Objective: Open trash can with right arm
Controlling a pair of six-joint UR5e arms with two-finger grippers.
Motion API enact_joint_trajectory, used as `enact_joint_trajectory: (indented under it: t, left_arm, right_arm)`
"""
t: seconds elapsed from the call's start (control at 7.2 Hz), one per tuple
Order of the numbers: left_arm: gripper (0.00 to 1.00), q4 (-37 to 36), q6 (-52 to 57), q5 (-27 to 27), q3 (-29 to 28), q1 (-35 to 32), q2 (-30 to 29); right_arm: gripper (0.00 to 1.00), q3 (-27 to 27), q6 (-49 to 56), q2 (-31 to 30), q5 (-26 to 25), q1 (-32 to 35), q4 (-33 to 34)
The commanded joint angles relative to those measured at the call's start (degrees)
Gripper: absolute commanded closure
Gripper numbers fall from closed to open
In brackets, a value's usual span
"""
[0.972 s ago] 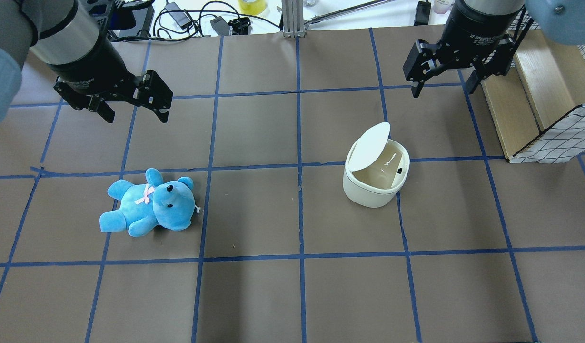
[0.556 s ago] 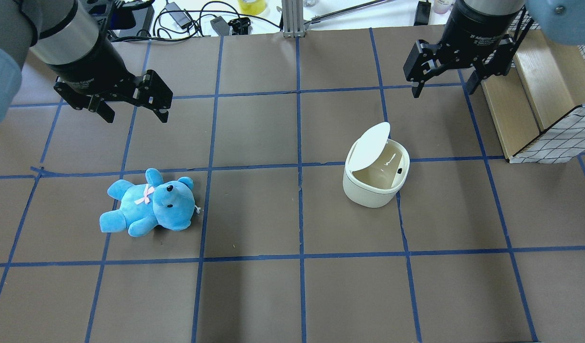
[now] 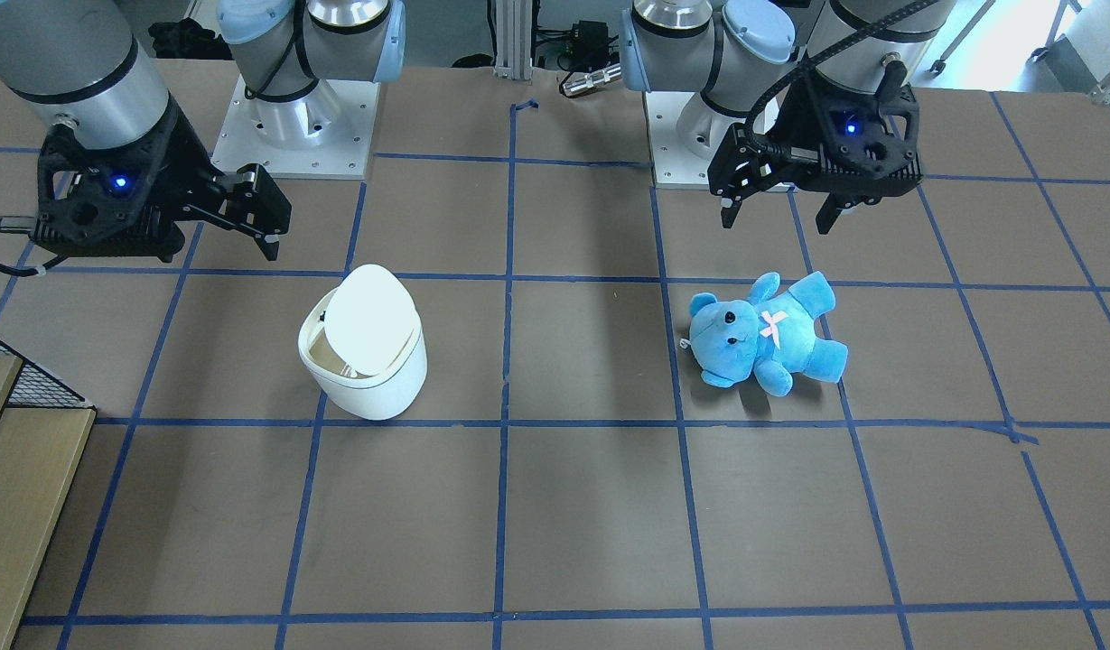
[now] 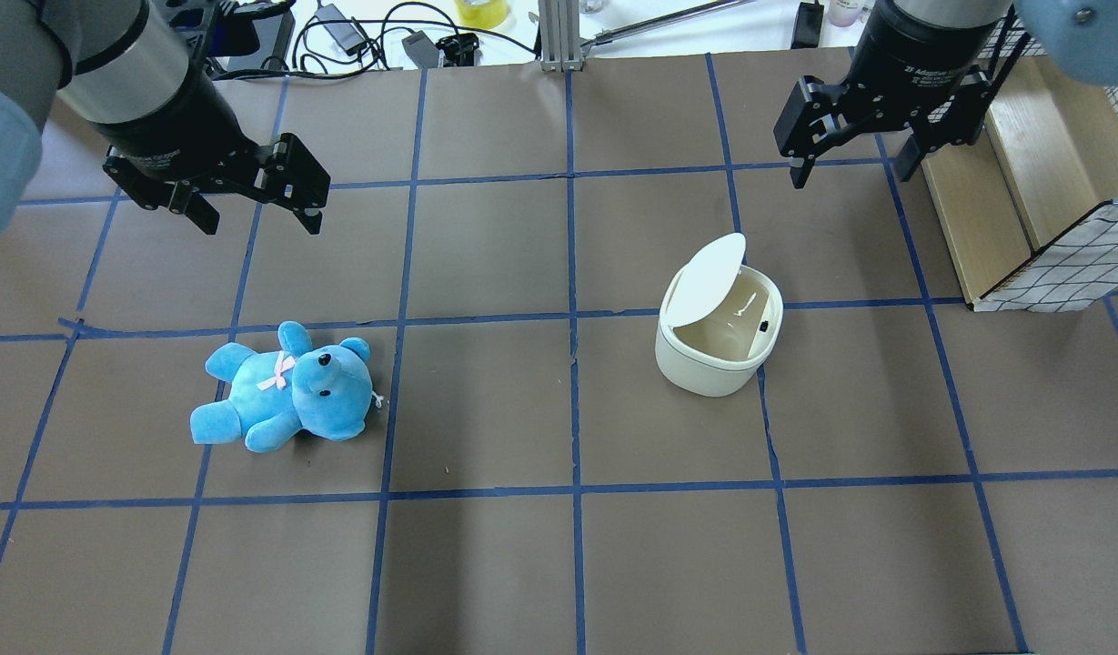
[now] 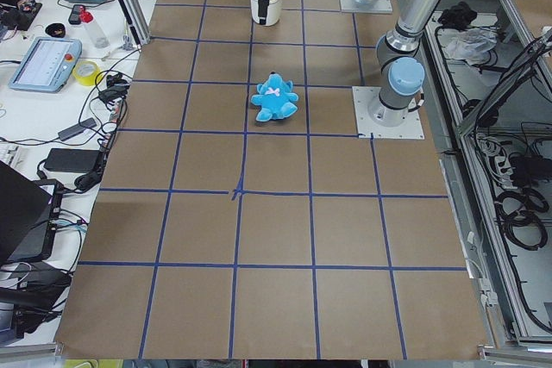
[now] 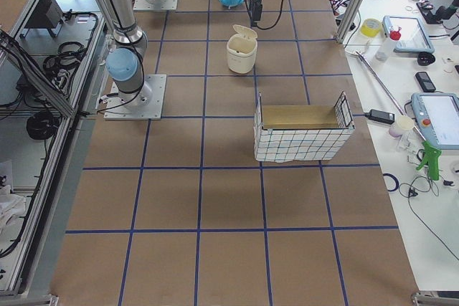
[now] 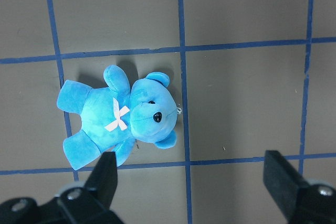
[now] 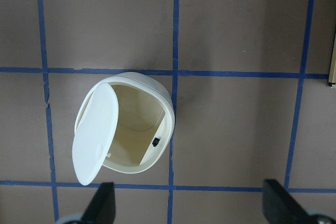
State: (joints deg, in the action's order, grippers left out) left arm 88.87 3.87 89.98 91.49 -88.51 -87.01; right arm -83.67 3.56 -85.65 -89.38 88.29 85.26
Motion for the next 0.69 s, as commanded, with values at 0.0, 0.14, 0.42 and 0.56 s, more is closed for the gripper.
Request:
enact_joint_trajectory:
  t: [0.0,0.14,0.42,0.56]
  left_arm:
    - [0.0,0.0,0.0,0.0,0.0,0.0,0.0]
    - [0.0,0.0,0.0,0.0,0.0,0.0,0.0]
    - [0.0,0.0,0.0,0.0,0.0,0.0,0.0]
    - [0.0,0.0,0.0,0.0,0.0,0.0,0.0]
  right_arm:
    - [0.0,0.0,0.0,-0.1,0.0,0.0,0.0]
    - [0.0,-0.1,0.0,-0.1,0.0,0.0,0.2]
    - [0.0,0.0,-0.8,-0.1,0.3,0.2,0.6]
    - [0.0,0.0,-0.8,-0.1,0.4,0.1,0.8]
